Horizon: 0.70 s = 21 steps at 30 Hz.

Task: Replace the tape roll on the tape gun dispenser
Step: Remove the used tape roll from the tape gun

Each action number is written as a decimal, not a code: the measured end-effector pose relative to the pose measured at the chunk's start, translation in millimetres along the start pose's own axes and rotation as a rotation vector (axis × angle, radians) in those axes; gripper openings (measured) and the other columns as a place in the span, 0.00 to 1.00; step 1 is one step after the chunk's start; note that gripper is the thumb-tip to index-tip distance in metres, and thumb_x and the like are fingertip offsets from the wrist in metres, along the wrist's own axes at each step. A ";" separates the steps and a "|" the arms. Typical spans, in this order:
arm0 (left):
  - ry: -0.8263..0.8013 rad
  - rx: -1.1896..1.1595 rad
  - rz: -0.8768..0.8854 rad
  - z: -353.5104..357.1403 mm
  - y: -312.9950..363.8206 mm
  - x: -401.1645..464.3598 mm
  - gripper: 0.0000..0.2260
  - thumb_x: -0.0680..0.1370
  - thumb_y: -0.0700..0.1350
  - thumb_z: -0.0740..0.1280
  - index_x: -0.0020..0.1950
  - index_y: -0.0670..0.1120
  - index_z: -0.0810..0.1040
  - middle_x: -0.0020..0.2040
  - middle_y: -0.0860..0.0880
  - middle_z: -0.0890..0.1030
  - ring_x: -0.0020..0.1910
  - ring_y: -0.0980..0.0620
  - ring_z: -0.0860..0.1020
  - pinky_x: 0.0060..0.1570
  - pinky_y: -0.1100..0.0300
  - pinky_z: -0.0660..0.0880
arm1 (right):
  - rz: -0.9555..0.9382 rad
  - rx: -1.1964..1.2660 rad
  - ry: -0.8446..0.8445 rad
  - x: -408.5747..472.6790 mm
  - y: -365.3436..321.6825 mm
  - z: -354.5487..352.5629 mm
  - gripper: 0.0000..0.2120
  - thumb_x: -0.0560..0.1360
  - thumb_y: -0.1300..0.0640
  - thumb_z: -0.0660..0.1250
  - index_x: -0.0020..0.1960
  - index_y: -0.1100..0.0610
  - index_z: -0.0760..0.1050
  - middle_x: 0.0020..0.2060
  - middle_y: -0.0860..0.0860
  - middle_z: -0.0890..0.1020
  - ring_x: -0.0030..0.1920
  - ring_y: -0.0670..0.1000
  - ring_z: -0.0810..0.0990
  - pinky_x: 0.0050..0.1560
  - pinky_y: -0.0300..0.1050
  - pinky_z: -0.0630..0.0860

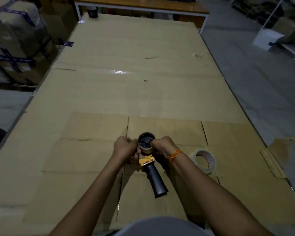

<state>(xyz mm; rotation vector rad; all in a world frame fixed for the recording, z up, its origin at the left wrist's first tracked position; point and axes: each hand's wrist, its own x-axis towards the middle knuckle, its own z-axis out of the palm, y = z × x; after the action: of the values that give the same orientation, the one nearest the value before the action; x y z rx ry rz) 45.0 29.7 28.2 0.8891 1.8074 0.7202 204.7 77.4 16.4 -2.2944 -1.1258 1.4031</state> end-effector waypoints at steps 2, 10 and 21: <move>0.106 0.132 0.112 0.7 4.7 8.7 0.13 0.80 0.47 0.70 0.43 0.38 0.85 0.38 0.39 0.88 0.36 0.42 0.86 0.44 0.43 0.87 | -0.004 -0.028 -0.007 -1.5 -2.6 -2.5 0.21 0.72 0.57 0.79 0.60 0.68 0.82 0.56 0.62 0.87 0.54 0.62 0.89 0.56 0.56 0.87; -0.061 0.660 0.267 4.6 32.3 34.8 0.13 0.78 0.47 0.77 0.53 0.37 0.88 0.50 0.39 0.88 0.52 0.41 0.87 0.52 0.49 0.85 | -0.078 -0.008 -0.063 3.3 3.6 -14.6 0.16 0.73 0.58 0.80 0.53 0.67 0.80 0.46 0.62 0.88 0.43 0.60 0.91 0.50 0.57 0.89; -0.447 0.650 0.003 -2.7 59.3 61.2 0.12 0.83 0.37 0.70 0.60 0.29 0.84 0.30 0.45 0.82 0.21 0.55 0.75 0.21 0.66 0.72 | -0.250 0.034 -0.345 2.7 21.6 -45.7 0.12 0.73 0.53 0.82 0.42 0.59 0.82 0.47 0.56 0.88 0.51 0.53 0.87 0.54 0.47 0.83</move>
<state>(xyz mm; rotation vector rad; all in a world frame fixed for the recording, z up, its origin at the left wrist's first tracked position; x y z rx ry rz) 41.1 113.1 45.5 1.3469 1.6340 -0.0989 254.1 73.4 26.6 -1.8520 -1.4140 1.7377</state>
